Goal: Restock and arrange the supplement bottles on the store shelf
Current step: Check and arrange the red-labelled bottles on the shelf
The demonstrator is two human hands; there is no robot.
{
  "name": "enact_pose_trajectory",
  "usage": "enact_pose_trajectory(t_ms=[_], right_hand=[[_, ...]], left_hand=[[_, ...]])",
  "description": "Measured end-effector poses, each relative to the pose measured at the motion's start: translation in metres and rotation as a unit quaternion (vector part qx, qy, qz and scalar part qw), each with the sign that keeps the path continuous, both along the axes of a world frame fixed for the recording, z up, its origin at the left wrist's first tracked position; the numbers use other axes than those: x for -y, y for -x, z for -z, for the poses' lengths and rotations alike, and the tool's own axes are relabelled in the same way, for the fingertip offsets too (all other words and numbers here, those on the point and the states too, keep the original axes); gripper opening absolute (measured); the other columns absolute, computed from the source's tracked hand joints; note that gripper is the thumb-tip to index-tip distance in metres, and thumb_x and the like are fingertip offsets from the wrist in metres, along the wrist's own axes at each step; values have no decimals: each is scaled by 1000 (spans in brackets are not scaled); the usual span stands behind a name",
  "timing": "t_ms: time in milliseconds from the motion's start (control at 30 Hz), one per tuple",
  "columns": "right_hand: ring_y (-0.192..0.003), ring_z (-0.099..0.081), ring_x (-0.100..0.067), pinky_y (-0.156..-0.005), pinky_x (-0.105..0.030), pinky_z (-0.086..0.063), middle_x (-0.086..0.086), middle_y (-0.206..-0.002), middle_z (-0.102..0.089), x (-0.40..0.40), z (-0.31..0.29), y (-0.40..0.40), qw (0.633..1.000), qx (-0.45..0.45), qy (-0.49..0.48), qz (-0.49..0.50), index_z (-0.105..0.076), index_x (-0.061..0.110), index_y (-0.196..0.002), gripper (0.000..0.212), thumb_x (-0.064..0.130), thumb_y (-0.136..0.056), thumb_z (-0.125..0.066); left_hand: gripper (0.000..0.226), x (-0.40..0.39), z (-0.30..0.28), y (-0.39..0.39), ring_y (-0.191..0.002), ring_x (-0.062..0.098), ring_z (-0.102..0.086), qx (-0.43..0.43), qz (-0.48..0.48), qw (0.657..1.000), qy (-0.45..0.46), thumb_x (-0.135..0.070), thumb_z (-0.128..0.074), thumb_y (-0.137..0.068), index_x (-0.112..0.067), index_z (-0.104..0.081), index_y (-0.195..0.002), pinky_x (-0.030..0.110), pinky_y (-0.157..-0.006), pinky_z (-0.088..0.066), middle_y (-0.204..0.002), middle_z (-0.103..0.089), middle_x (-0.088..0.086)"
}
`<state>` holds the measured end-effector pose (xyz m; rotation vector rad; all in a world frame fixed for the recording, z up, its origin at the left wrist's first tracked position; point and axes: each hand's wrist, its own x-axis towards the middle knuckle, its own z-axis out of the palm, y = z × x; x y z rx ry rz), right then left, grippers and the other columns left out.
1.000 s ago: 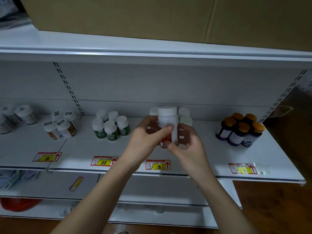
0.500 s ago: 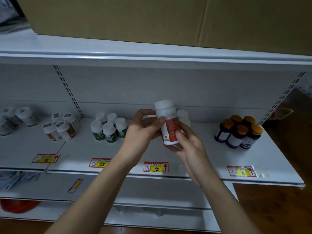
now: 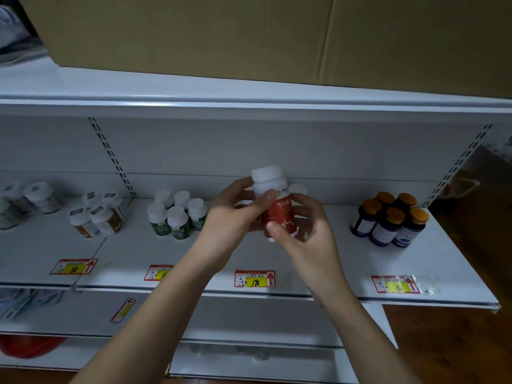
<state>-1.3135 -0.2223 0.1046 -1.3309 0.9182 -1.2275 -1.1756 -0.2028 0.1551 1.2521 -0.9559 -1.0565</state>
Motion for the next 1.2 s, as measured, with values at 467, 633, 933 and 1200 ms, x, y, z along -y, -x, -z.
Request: enact_pose_trajectory(t_ms=[467,633,933,1200], right_hand=[[-107,-69,-20,-89,-34,-57,-6,-112,-73,1,-4,10,995,58,-49,-71,-59,17,-125,46,27,-81,-68],[-110,-68,-15,-93,-35,-54,2,-114,-72,0,-10,10,995,38,-4,-89,-60,25,-122,41,26,-83,-72],[-120,-61,-9,-87,-18,-52,13,-118,-70,-5,-37,18,984,59,113,-126,-66,35,-113,50,5,-74,-74],[-124,-59,-16,-92,-30,-54,15,-121,-67,-9,-44,20,974,87,148,-145,-70,45,-106,58,1,-70,-81]], left_hand=[[32,-5,-5,-4,-89,18,-75,-14,37,999,-3,-23,-72,-85,-18,-62,-115,31,-76,-61,-96,-77,-2],[56,-6,-7,-10,-98,23,-73,8,50,999,19,-24,-86,-70,-17,-60,-120,35,-81,-60,-106,-75,6],[56,-21,-31,-30,-118,13,-62,76,192,970,125,-14,-86,-59,-33,-67,-107,29,-86,-54,-116,-71,-4],[59,-33,-41,-31,-121,19,-61,87,216,957,171,-7,-86,-57,-34,-67,-106,28,-88,-54,-123,-69,1]])
